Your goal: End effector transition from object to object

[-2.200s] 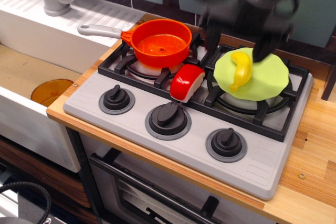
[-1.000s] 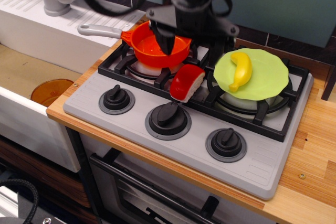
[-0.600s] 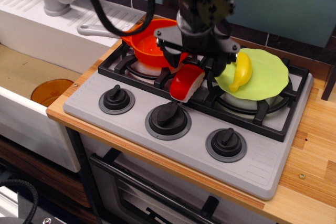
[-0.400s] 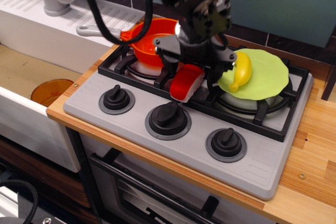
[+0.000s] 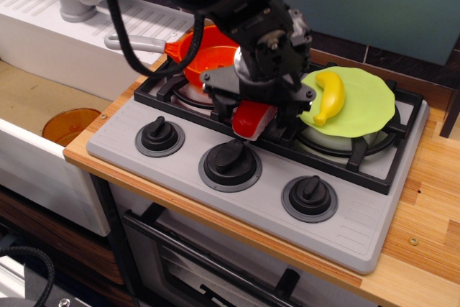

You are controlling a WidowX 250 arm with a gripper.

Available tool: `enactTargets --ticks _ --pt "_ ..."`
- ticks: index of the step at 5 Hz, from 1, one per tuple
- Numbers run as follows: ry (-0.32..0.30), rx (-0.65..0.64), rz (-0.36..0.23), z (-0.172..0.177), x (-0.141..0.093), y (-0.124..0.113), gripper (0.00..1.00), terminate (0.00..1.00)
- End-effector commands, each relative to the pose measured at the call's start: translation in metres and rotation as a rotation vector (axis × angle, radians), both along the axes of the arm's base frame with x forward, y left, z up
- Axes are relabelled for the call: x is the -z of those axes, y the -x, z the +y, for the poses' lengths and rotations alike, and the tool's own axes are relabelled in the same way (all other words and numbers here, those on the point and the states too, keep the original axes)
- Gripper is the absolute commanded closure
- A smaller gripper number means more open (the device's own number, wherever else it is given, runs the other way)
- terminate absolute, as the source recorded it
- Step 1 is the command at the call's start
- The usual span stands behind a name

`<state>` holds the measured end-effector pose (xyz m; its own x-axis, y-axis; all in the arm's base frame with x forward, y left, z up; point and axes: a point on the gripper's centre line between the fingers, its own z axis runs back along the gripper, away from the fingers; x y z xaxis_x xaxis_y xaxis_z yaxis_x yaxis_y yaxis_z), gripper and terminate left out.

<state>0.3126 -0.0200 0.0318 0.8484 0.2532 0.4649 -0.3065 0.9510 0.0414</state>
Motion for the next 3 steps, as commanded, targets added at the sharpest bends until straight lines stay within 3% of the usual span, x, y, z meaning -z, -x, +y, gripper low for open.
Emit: enactTargets --ticks 1,2,3 --pt "0.041 -0.016 -0.009 -0.0107 -0.0046 -0.0109 0.00 0.00" --pt "0.041 -0.016 -0.009 -0.0107 -0.0046 -0.0109 0.00 0.00" --pt "0.041 -0.016 -0.009 -0.0107 -0.0046 -0.0109 0.00 1.00"
